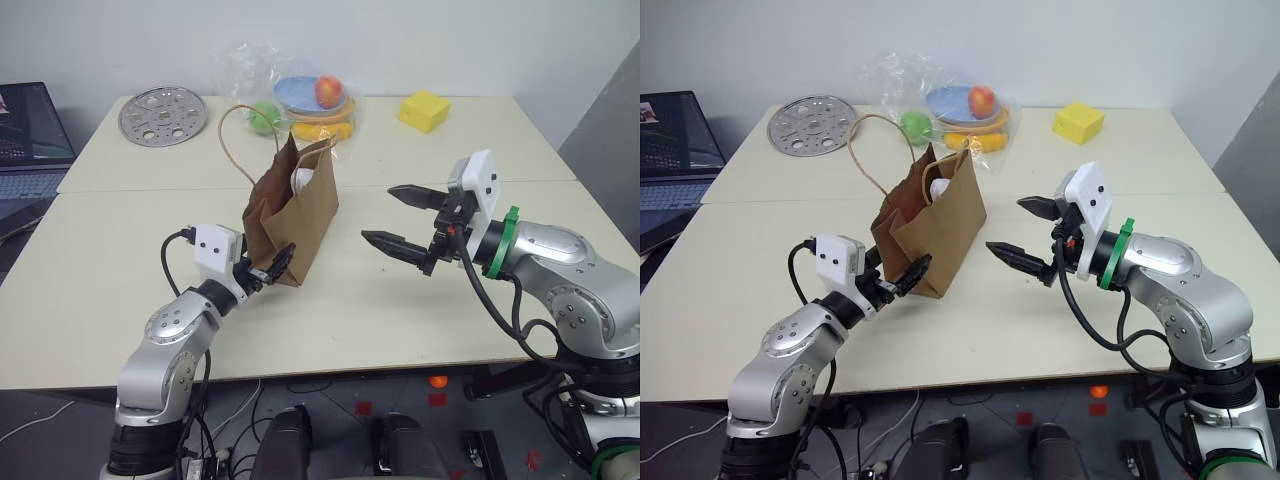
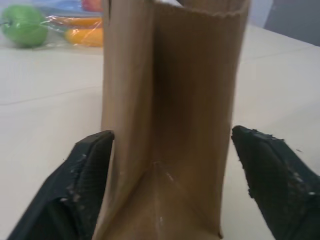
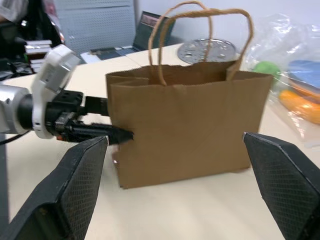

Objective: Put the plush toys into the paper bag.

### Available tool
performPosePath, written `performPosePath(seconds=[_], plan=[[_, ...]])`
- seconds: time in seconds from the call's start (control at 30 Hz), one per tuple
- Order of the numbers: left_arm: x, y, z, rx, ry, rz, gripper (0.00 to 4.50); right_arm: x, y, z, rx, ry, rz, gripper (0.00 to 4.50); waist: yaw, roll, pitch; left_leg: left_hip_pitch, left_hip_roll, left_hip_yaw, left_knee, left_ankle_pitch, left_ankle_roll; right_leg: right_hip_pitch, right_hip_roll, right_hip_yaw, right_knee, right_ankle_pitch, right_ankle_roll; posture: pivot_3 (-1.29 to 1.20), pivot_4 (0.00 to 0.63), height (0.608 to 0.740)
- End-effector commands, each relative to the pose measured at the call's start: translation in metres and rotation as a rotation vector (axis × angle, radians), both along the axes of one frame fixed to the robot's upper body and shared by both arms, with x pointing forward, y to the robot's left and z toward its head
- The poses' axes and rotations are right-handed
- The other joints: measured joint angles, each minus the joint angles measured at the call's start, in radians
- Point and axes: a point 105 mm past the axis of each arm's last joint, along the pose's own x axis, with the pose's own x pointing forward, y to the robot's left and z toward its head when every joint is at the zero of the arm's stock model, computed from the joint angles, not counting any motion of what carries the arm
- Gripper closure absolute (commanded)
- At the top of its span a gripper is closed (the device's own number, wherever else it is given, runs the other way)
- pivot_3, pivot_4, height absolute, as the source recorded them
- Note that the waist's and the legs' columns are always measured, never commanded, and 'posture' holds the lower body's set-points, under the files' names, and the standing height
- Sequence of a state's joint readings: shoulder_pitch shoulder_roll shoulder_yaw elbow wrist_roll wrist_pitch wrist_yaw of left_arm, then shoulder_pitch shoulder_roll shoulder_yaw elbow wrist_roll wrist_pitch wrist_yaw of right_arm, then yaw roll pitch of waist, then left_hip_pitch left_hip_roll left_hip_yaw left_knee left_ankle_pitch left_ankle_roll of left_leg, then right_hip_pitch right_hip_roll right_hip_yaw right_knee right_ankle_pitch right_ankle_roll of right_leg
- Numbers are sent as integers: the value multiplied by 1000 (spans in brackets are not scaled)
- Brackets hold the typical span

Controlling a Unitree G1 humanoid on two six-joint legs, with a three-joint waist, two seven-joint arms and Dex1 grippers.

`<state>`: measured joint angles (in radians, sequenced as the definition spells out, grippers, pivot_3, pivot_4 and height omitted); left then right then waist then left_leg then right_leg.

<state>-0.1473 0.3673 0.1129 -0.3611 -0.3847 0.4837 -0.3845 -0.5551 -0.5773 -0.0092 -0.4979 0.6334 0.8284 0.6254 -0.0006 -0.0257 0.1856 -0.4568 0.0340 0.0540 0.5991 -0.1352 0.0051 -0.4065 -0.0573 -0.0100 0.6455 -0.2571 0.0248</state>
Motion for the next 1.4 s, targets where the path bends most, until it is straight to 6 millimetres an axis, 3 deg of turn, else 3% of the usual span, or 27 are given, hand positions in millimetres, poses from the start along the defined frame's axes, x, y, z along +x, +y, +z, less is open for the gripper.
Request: performPosePath(seconds=[0.03,0.3,0.33,0.43,0.53,0.67,0.8,0.93,1.07,1.2,1.37,1.4], plan=[[0,-4,11,5,-61,-20,1894,-2,-5,8,12,-49,-28,0,0,0,0,0,0,0,0,0,0,0,0,0,0,0,0,0,150,740],[6,-7,10,-1,-60,-44,4423,-1,-9,5,17,-47,-61,0,0,0,0,0,0,0,0,0,0,0,0,0,0,0,0,0,150,740],[7,-7,11,-15,-61,-44,4489,0,-11,5,17,-49,-72,0,0,0,0,0,0,0,0,0,0,0,0,0,0,0,0,0,150,740],[13,-6,16,-18,-58,-78,4489,5,-21,9,25,-67,-138,0,0,0,0,0,0,0,0,0,0,0,1,0,0,0,0,0,150,740],[23,-8,36,-2,-85,-194,4489,0,-35,18,20,-79,-169,0,8,0,0,0,0,0,1,0,1,0,2,-1,1,0,1,0,150,740],[27,-25,61,-5,-109,-432,4489,-11,-54,31,22,-55,-169,0,12,0,0,-1,-1,1,3,0,1,0,2,-1,0,0,1,0,150,740],[27,-46,81,48,-93,-813,4489,-38,-84,50,-32,26,-147,0,23,0,0,-5,-1,1,5,-1,3,-1,3,-2,0,0,2,0,150,740],[39,-61,79,72,-43,-1027,4489,-53,-109,62,-62,84,-210,0,24,0,0,-5,-1,2,7,-3,6,-1,3,-1,-1,0,2,0,150,740],[42,-72,63,128,-2,-1162,4489,-63,-120,60,-95,126,-251,0,18,0,0,-6,-2,3,9,-4,8,-1,2,0,-2,-1,3,0,150,740],[44,-78,45,127,76,-1196,4489,-65,-123,55,-73,145,-271,0,7,0,0,-7,-1,3,10,-4,9,-2,2,0,-1,0,4,0,150,740],[52,-83,39,158,34,-1173,4489,-62,-120,46,-76,158,-284,0,7,0,0,-9,-1,1,11,-4,9,-2,3,-1,0,3,10,0,150,740],[52,-83,38,167,28,-1171,4084,-62,-120,45,-77,157,-286,0,5,0,0,-9,-2,2,12,-4,9,-3,3,-1,0,4,13,0,150,740]])
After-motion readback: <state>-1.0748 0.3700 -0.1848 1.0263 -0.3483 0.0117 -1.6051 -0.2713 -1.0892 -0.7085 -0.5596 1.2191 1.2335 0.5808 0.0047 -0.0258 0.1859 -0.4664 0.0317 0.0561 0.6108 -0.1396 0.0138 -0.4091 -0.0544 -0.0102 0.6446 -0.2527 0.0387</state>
